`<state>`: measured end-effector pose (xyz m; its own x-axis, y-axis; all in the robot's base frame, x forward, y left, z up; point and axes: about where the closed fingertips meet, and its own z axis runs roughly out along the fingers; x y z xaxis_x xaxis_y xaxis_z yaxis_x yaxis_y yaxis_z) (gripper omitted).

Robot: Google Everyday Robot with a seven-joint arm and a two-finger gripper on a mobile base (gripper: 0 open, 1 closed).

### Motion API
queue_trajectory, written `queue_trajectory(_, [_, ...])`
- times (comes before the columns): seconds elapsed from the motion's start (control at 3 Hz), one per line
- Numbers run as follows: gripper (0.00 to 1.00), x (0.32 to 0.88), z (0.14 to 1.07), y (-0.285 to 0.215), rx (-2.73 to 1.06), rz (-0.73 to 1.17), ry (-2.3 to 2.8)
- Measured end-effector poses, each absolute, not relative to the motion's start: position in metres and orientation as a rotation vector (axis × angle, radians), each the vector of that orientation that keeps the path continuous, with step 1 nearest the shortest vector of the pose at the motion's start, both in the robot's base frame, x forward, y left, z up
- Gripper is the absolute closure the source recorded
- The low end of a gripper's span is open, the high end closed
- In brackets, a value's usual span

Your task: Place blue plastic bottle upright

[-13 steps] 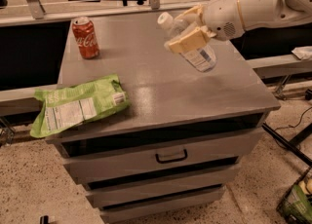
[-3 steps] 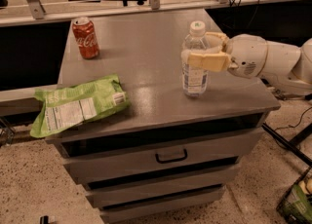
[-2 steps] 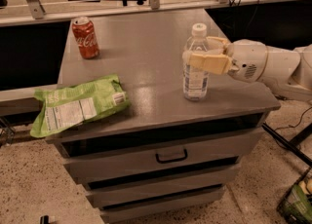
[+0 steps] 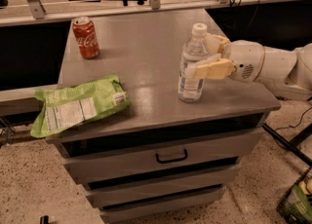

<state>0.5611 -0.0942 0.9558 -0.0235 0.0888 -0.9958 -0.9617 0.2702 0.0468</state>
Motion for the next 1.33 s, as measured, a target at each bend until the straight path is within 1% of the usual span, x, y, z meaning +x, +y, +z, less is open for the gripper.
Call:
queue_trajectory(0.33, [0.0, 0.561, 0.964, -0.094, -0.953, 1.03, 1.299])
queue_trajectory(0.67, [0.0, 0.55, 0.998, -0.11, -1.021, 0.883, 1.295])
queue_trajectory(1.0, [0.0, 0.523, 1.053, -0.121, -1.129, 0.647, 1.286])
queue_trajectory(1.33, [0.0, 0.523, 1.053, -0.121, -1.13, 0.647, 1.286])
